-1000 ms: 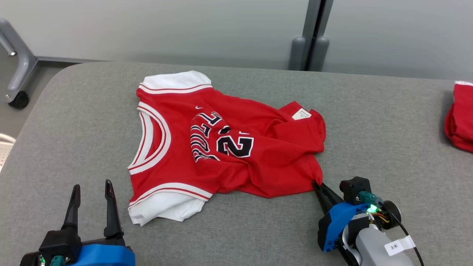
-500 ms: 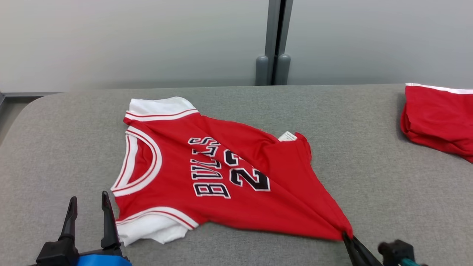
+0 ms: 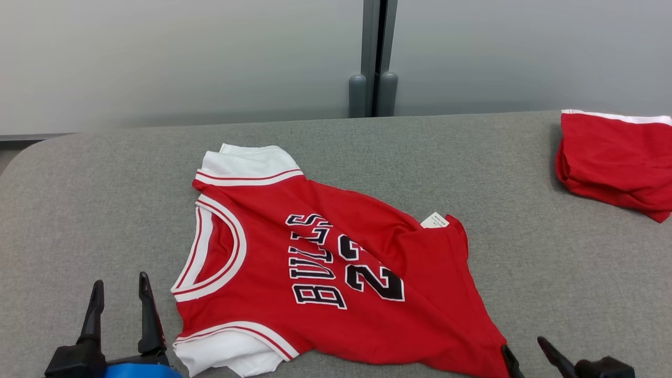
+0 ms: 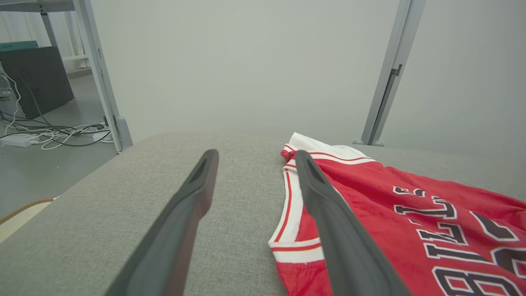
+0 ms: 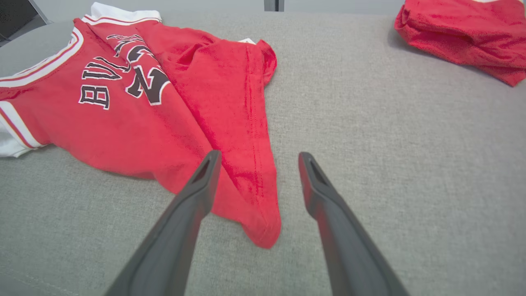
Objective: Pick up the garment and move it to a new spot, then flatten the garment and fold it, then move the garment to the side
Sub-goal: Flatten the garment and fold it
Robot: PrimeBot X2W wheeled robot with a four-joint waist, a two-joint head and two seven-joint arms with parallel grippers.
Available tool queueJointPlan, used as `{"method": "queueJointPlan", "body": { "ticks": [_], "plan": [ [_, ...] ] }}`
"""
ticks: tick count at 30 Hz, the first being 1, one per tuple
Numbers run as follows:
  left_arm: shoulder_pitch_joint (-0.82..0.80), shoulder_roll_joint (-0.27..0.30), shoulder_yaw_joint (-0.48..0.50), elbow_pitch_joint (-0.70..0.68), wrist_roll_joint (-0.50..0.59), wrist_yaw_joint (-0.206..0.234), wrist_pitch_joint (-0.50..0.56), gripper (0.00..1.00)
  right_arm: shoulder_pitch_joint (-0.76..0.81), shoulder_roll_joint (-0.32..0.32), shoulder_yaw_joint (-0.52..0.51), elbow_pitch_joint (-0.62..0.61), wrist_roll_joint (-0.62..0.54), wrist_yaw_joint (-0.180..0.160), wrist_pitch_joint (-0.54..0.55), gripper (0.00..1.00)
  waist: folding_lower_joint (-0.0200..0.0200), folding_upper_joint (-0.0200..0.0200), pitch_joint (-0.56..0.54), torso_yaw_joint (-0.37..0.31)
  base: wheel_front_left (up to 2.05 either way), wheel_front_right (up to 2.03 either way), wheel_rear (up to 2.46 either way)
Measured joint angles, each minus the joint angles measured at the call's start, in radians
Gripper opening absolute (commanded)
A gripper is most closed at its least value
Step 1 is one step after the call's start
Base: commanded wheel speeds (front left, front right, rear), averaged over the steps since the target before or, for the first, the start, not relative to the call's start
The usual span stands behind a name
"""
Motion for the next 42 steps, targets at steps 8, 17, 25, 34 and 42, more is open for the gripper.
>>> {"method": "queueJointPlan", "body": {
  "ticks": [8,17,25,34,42],
  "plan": [
    [-0.003,0.000,0.008,-0.008,0.005,0.000,0.000,1.00,-0.223,-0.094,0.039,-0.018,-0.032,0.000,0.007,1.00,0.0001,0.0000,0.022,0.010,0.00,0.00,0.00],
    [-0.062,0.000,-0.004,-0.009,0.005,-0.002,0.000,1.00,-0.558,-0.133,0.153,0.236,-0.045,0.000,0.012,1.00,0.0002,0.0000,0.082,0.030,0.00,0.00,0.00],
    [-0.100,0.000,-0.014,-0.001,0.002,-0.009,0.000,1.00,-0.684,-0.119,0.201,0.533,-0.035,0.000,-0.034,1.00,0.0003,0.0001,0.123,0.073,0.00,0.00,0.00],
    [-0.105,0.000,-0.004,-0.003,0.001,-0.009,0.000,1.00,-0.707,-0.093,0.236,0.710,0.013,0.000,-0.129,0.00,0.0001,0.0000,0.141,0.081,0.00,0.00,0.00],
    [-0.113,0.000,-0.003,-0.004,0.002,-0.010,0.000,1.00,-0.827,-0.098,0.199,0.732,0.031,0.000,-0.253,0.00,0.0001,0.0000,0.132,0.080,0.00,0.00,0.00]
  ]
}}
